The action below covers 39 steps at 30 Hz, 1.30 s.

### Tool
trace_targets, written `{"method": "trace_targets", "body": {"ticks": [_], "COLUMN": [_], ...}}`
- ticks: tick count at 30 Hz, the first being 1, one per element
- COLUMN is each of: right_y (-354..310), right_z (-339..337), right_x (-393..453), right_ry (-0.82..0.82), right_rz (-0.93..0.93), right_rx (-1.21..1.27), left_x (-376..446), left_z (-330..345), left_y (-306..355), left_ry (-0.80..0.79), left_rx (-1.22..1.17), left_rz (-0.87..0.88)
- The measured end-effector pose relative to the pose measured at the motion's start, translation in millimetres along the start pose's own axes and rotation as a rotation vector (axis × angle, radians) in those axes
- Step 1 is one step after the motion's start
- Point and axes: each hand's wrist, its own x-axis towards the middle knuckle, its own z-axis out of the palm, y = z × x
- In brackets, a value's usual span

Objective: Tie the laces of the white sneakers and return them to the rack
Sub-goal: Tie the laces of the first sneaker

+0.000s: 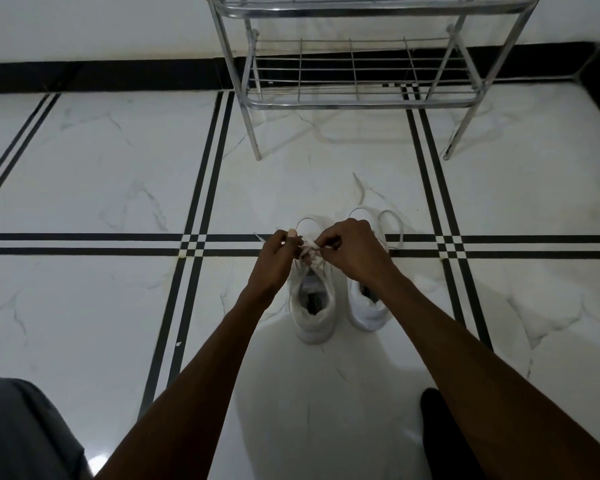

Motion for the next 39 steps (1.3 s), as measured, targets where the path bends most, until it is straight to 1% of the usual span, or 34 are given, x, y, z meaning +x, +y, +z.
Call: {"method": "trace_targets", "body": {"ticks": [3, 6, 7, 9, 11, 13, 15, 16, 17, 18, 20, 22, 24, 27, 30, 32, 34, 36, 37, 39], "right_y": [-4.6, -4.8, -4.2, -2.5, -2.6, -0.9, 5.4, 10.6, 17.0, 22.4, 27.9, 28.5, 30.4, 35.8, 35.3, 33.7, 29.6, 25.6, 25.3, 27.1], "right_z": [2.2, 5.7, 7.6, 9.8, 9.8, 8.2, 6.9, 6.0, 4.5, 2.9, 2.3, 10.3, 22.3, 27.0, 14.7, 7.7, 2.6, -1.5, -1.9, -1.5], "right_x": [1.7, 3.6, 3.4, 2.7, 0.1, -2.7, -3.5, -3.7, -3.9, -5.0, -12.3, -19.9, -20.5, -16.4, -12.5, -5.7, 0.7, 2.2, 1.4, 0.8], "right_ry": [0.115, 0.109, 0.095, 0.061, 0.025, 0.022, 0.074, 0.121, 0.18, 0.239, 0.333, 0.392, 0.419, 0.403, 0.435, 0.482, 0.493, 0.505, 0.517, 0.526], "right_rz": [0.063, 0.132, 0.155, 0.205, 0.263, 0.333, 0.408, 0.443, 0.465, 0.468, 0.404, 0.315, 0.293, 0.303, 0.386, 0.501, 0.629, 0.651, 0.621, 0.533], "right_rx": [0.113, 0.281, 0.326, 0.431, 0.561, 0.635, 0.644, 0.603, 0.495, 0.329, 0.034, -0.077, -0.118, -0.118, -0.016, 0.154, 0.413, 0.643, 0.678, 0.519], "left_x": [2.4, 5.4, 5.1, 3.5, 3.6, 1.9, 0.2, -0.1, -1.5, -3.2, -7.5, -12.9, -15.9, -16.4, -16.2, -14.6, -14.9, -16.4, -15.6, -13.6], "left_z": [-1.0, -1.5, -1.8, -2.9, -4.8, -5.1, -7.6, -10.5, -14.6, -19.4, -23.8, -21.0, -15.5, -17.0, -25.1, -26.9, -23.5, -18.6, -16.1, -11.1], "left_y": [-5.0, -11.8, -11.3, -7.6, -5.9, -6.0, -10.9, -16.6, -22.6, -29.5, -42.8, -48.7, -47.3, -44.9, -38.6, -37.9, -40.3, -41.4, -42.9, -45.1], "left_ry": [0.045, 0.077, 0.074, 0.042, 0.06, 0.13, 0.239, 0.295, 0.352, 0.402, 0.49, 0.54, 0.578, 0.565, 0.554, 0.552, 0.538, 0.492, 0.45, 0.327], "left_rx": [0.086, 0.171, 0.137, -0.055, -0.216, -0.279, -0.26, -0.236, -0.198, -0.136, 0.022, 0.074, 0.018, 0.018, -0.008, 0.041, 0.128, 0.208, 0.24, 0.284], "left_rz": [0.075, 0.059, 0.058, 0.048, 0.021, -0.019, -0.081, -0.122, -0.157, -0.2, -0.294, -0.343, -0.348, -0.287, -0.243, -0.192, -0.087, 0.031, 0.063, 0.116]}}
